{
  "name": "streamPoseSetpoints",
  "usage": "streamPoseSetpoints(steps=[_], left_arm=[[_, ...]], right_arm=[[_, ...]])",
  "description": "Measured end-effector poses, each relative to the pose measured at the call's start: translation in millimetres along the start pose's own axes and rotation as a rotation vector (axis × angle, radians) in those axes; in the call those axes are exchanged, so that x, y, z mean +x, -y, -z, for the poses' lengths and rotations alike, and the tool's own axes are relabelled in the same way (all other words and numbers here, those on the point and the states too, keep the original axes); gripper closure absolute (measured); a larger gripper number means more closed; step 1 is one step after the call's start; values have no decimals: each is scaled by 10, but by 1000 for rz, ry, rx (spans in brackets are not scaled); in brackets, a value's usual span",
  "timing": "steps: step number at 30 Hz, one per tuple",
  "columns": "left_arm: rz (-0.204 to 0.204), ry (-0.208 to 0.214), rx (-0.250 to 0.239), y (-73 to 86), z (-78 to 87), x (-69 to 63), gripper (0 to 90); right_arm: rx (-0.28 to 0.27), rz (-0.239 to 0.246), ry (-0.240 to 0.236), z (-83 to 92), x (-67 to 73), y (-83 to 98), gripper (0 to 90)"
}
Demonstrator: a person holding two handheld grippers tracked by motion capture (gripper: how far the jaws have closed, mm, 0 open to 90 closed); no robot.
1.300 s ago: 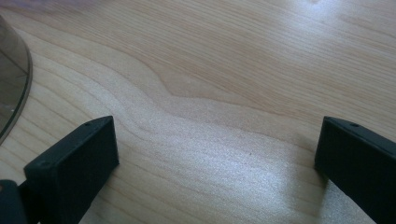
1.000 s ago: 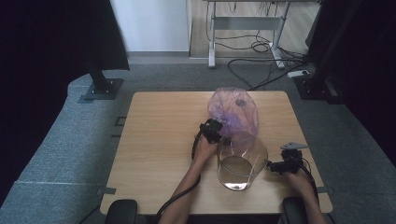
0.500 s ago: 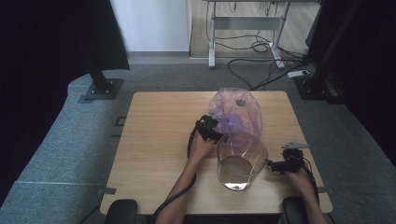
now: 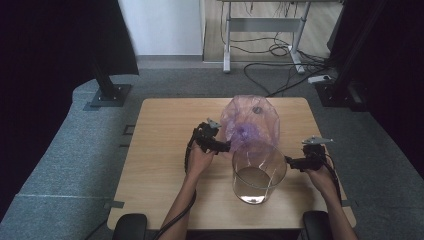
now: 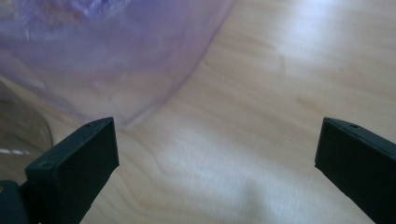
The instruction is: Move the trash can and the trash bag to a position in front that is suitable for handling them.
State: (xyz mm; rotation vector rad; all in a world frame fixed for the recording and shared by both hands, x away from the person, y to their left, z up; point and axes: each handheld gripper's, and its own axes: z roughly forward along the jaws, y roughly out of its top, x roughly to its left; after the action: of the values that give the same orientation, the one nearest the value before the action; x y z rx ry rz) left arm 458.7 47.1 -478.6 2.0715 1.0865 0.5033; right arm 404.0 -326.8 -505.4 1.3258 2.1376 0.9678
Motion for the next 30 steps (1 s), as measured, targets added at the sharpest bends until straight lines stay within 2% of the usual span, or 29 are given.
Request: streamPoseSetpoints(steps=[4, 5, 7, 9, 12, 16, 18, 20, 24, 25, 28, 30], left_arm=[[8, -18, -20, 43, 184, 52, 0], [8, -18, -20, 43, 184, 52, 0], [7, -19, -46, 17, 303, 68, 0], [-1, -29, -56, -5, 354, 62, 0], [-16, -40, -64, -26, 455, 59, 0], [-19, -56, -56, 43, 544, 86, 0], [-7, -76, -33, 182, 600, 163, 0], [1, -83, -25, 237, 615, 194, 0], [35, -114, 8, 493, 667, 336, 0], [45, -126, 24, 607, 677, 393, 0], [69, -124, 44, 815, 686, 478, 0], [70, -134, 67, 951, 684, 525, 0]], right_arm=[[0, 0, -10, -13, -3, -136, 0], [-1, -2, -13, -11, -4, -173, 0], [-16, -6, -18, -4, -10, -245, 0], [-18, -8, -23, -4, -13, -293, 0], [-27, -1, -32, -13, -3, -440, 0], [-37, 7, -42, -38, 29, -585, 0], [-35, 24, -49, -104, 83, -715, 0], [-35, 27, -50, -126, 100, -740, 0], [-4, 55, -50, -301, 196, -827, 0], [35, 48, -40, -396, 226, -822, 0], [88, 58, -17, -516, 253, -772, 0], [117, 67, -18, -571, 265, -726, 0]])
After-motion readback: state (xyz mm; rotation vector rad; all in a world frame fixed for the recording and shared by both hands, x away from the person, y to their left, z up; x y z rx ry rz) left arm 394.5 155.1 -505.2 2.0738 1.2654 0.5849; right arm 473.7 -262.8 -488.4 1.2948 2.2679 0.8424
